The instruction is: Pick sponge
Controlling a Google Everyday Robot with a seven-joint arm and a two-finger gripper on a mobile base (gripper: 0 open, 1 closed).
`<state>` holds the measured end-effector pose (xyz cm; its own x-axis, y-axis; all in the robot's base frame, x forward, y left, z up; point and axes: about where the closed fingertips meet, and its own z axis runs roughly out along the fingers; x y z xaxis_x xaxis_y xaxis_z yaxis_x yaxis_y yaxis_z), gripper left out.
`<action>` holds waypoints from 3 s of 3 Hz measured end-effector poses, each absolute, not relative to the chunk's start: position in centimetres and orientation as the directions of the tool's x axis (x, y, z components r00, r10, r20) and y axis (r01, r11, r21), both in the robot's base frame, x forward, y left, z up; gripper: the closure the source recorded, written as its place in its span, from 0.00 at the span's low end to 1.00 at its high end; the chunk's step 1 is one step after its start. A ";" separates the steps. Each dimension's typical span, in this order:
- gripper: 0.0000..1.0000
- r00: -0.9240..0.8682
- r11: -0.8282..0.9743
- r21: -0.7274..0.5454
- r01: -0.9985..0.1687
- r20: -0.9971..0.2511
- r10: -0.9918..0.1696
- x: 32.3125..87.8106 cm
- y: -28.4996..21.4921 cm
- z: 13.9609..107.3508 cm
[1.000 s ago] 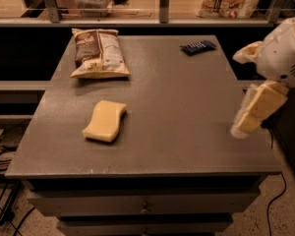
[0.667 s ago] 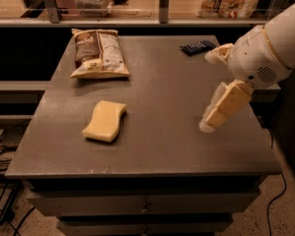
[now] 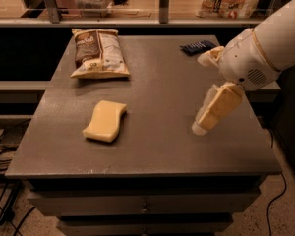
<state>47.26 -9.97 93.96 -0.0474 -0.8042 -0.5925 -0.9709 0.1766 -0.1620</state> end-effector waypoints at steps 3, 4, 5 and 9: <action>0.00 0.018 0.056 -0.077 -0.995 -0.723 -0.691 48.7 1.0 89.0; 0.00 0.013 0.026 -0.040 -0.999 -0.752 -0.659 48.5 4.6 87.2; 0.00 -0.018 0.019 0.008 -1.000 -0.778 -0.629 48.1 8.0 85.4; 0.65 -0.058 0.111 -0.003 -0.994 -0.838 -0.542 48.9 10.9 85.8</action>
Offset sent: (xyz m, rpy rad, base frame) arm 0.0204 0.1230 -0.0506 0.2028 0.0579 0.1796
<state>48.92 10.95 85.82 -0.0580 -0.5421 -0.8383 -0.9938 0.1112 -0.0031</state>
